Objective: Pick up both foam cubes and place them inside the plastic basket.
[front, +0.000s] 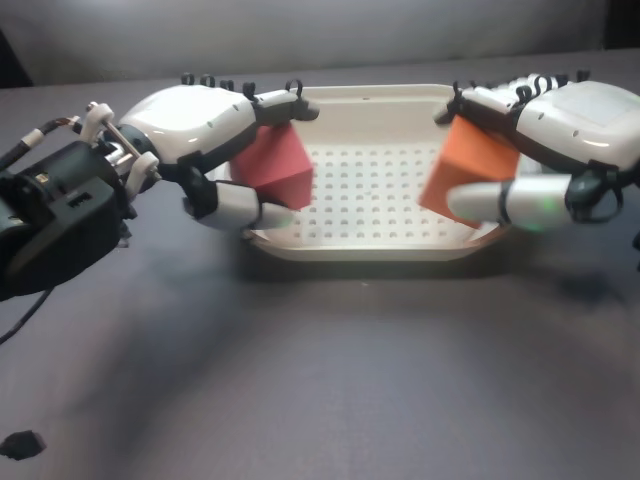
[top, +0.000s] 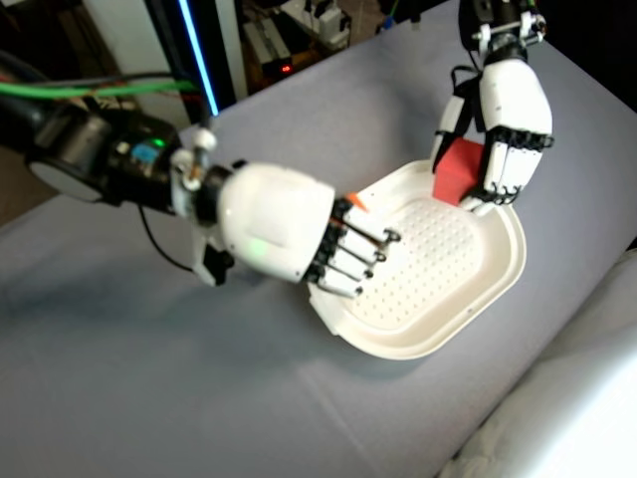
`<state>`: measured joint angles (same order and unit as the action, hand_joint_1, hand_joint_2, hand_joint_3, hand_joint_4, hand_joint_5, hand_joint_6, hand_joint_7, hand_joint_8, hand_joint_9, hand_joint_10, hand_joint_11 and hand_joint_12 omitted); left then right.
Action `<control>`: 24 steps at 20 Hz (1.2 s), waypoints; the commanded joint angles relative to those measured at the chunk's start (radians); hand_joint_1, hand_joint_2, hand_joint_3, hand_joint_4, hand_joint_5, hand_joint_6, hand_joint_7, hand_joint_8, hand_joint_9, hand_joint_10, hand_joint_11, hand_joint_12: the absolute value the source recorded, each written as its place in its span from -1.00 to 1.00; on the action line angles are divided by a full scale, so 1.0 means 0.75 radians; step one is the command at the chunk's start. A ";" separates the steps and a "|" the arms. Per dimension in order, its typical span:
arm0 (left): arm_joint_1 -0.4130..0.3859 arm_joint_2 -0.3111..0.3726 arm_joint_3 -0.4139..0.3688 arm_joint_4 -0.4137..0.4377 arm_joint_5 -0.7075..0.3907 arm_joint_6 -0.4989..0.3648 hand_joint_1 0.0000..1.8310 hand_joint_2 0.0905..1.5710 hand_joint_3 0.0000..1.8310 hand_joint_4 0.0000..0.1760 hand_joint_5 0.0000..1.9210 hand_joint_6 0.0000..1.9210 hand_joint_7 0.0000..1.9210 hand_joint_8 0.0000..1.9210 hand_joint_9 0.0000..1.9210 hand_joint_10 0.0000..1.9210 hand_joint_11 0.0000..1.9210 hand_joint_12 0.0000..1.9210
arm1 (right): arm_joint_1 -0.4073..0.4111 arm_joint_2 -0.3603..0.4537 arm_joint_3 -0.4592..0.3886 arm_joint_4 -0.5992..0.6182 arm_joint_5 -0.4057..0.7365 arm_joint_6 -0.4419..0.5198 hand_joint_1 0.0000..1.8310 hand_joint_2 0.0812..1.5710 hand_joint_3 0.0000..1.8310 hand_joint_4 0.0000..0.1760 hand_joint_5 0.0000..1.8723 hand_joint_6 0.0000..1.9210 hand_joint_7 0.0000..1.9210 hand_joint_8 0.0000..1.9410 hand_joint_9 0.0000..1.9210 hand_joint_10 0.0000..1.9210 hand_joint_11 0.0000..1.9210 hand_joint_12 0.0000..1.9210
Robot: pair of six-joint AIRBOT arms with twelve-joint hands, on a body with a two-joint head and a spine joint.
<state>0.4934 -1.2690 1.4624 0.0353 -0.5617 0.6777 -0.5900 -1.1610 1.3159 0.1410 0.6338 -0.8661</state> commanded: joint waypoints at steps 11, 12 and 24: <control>0.168 0.191 -0.195 -0.165 -0.561 0.030 -0.51 0.46 -0.97 0.06 -1.00 -1.00 -1.00 -1.00 -1.00 -1.00 -1.00 -1.00 | -0.028 0.182 -0.200 0.029 0.426 -0.025 -0.89 0.50 -0.99 0.13 -1.00 -1.00 -1.00 -1.00 -1.00 -1.00 -1.00 -1.00; 0.213 0.211 -0.224 -0.186 -0.655 0.013 -0.49 0.54 -0.98 -0.17 -1.00 -1.00 -1.00 -1.00 -1.00 -1.00 -1.00 -0.56 | -0.061 0.215 -0.251 0.029 0.495 -0.040 -0.85 0.51 -0.99 0.00 -1.00 -1.00 -1.00 -1.00 -1.00 -1.00 -0.99 -1.00; 0.571 0.367 -0.455 -0.332 -1.382 -0.058 -0.48 0.71 -1.00 0.23 -1.00 -1.00 -1.00 -1.00 -0.98 -0.99 -1.00 -0.74 | -0.561 0.482 -0.575 0.203 1.382 -0.047 -0.82 0.57 -0.99 -0.50 -1.00 -1.00 -1.00 -1.00 -1.00 -1.00 -0.99 -1.00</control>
<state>0.9337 -0.9989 1.1141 -0.2176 -1.4590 0.6376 -1.0172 -0.8001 0.8791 0.3096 1.5185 -0.9043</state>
